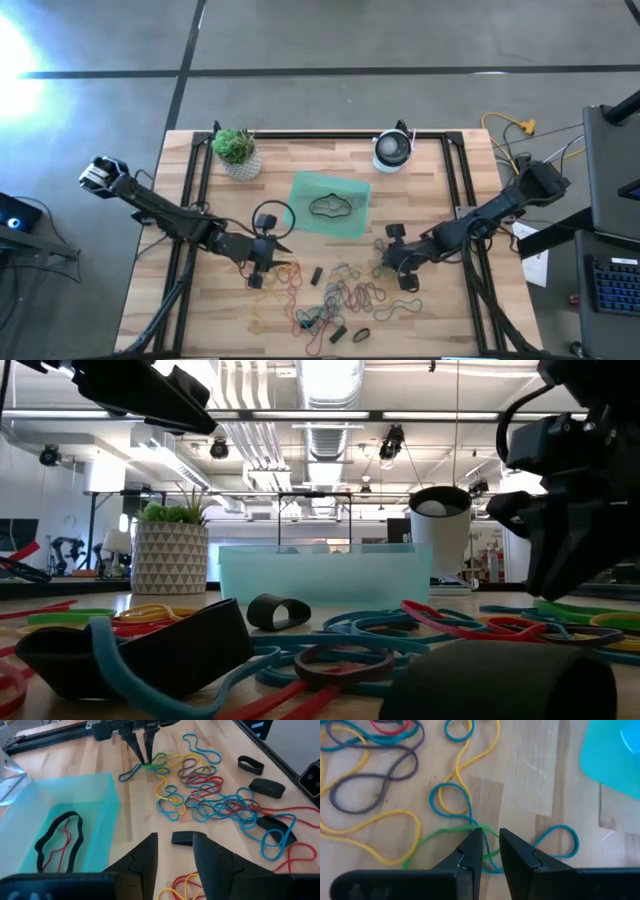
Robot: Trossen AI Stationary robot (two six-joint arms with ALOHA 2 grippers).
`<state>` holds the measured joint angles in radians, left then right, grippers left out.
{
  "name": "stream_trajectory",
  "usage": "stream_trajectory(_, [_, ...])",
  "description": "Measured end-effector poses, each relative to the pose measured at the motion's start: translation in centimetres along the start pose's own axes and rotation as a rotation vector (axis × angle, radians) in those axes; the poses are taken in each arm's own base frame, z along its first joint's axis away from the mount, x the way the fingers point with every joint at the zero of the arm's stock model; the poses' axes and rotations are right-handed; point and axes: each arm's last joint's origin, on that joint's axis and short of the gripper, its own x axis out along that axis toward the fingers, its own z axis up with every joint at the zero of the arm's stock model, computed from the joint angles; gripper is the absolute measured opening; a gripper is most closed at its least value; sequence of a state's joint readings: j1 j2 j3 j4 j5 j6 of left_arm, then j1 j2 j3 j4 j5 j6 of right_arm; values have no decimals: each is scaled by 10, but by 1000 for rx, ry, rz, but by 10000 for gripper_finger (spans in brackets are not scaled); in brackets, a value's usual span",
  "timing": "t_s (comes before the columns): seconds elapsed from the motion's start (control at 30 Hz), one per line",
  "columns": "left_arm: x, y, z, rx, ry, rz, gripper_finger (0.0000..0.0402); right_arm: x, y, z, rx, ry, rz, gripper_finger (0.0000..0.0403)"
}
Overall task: Pick and place rubber bands into bin
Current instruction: Put the green rubber band into the green bin
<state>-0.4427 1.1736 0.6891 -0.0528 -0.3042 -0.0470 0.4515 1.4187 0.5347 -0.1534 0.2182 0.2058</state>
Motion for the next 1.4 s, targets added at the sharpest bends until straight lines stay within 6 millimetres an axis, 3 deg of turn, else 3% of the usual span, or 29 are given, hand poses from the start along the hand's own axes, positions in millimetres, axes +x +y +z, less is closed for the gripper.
stream_trajectory(0.8, [0,0,-2,-2,-8,-1,109,9,0,-6,-11,52,-51,59])
stream_trajectory(1.0, [0,0,-2,-1,-8,-1,109,11,1,-2,-11,51,-53,54])
stream_trajectory(1.2, [1,0,-4,0,-3,-1,109,7,2,7,-27,26,-49,13])
stream_trajectory(1.4, [1,0,-8,3,6,0,109,0,3,19,-35,-21,-45,9])
